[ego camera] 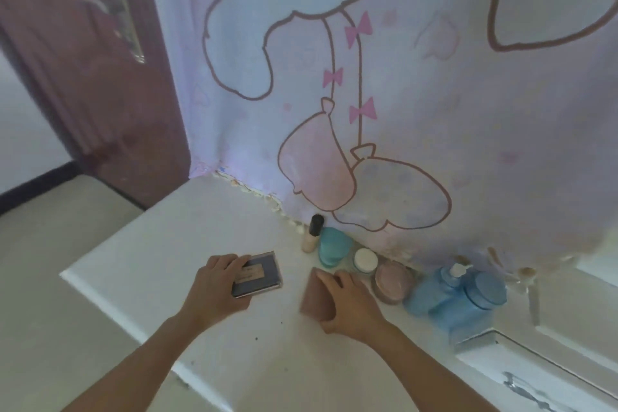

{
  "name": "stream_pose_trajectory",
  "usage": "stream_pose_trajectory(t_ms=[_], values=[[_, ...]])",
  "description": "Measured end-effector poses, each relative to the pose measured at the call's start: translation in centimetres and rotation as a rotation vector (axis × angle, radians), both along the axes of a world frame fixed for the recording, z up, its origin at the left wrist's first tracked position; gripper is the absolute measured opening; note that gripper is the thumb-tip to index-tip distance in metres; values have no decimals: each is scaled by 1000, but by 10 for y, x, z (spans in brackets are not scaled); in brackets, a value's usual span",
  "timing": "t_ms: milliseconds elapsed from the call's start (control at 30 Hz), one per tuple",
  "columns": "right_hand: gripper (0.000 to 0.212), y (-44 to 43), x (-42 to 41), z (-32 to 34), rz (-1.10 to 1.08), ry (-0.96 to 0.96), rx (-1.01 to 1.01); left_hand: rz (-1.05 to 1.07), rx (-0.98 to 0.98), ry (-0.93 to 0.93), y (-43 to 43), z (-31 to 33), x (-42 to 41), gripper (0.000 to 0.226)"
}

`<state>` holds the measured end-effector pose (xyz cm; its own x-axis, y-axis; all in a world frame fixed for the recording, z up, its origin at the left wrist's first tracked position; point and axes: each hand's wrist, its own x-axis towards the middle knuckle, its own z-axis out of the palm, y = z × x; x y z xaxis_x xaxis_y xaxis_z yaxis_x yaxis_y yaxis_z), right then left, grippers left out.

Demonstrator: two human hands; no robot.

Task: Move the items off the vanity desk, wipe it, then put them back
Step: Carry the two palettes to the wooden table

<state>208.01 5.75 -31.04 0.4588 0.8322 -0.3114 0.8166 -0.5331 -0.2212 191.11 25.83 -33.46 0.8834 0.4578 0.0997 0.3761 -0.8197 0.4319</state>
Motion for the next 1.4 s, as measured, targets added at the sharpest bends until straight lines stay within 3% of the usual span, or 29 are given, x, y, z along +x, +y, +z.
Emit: stream_pose_trajectory(t_ms=[167, 500, 900, 1167, 1400], values=[[90, -2, -31, 0, 206, 9, 51, 307, -56, 6, -38, 11, -72, 66], [87, 44, -125, 14, 568, 3, 137, 714, -29, -31, -84, 42, -219, 90], [90, 117, -420, 36, 1114, 29, 184, 1270, 2, -54, -162, 53, -515, 90], [87, 128, -618, 47, 1277, 51, 205, 1446, 32, -83, -198, 62, -693, 86], [88, 159, -712, 58, 1327, 26, 200, 1476, 35, -129, -182, 61, -780, 73]])
